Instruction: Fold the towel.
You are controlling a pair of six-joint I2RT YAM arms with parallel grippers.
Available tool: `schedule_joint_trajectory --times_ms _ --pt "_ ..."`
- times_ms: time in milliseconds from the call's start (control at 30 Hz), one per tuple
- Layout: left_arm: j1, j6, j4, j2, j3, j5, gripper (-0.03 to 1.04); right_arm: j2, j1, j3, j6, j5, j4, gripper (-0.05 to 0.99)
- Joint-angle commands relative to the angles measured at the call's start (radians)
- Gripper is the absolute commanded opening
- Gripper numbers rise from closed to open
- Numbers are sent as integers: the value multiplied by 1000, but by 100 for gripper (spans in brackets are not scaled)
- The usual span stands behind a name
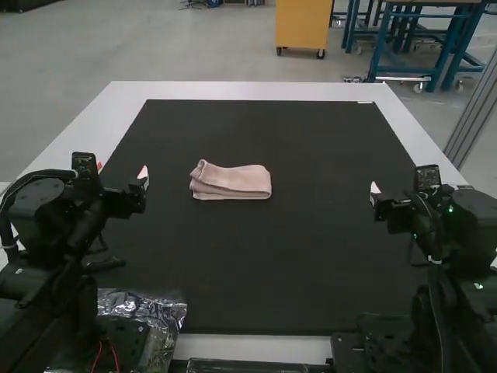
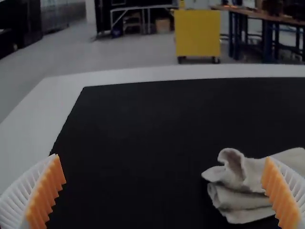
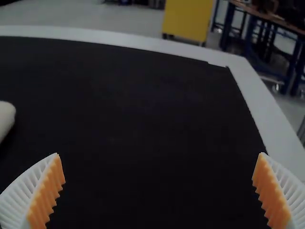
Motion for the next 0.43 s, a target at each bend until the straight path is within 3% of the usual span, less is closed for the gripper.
schedule_joint_trajectory --times_ms 0,400 --pt "12 -11 4 -5 -6 -13 97 -8 -5 -6 -11 -2 -22 91" --pt "12 -11 4 -4 -6 -13 97 -8 -5 -6 -11 -7 -24 91"
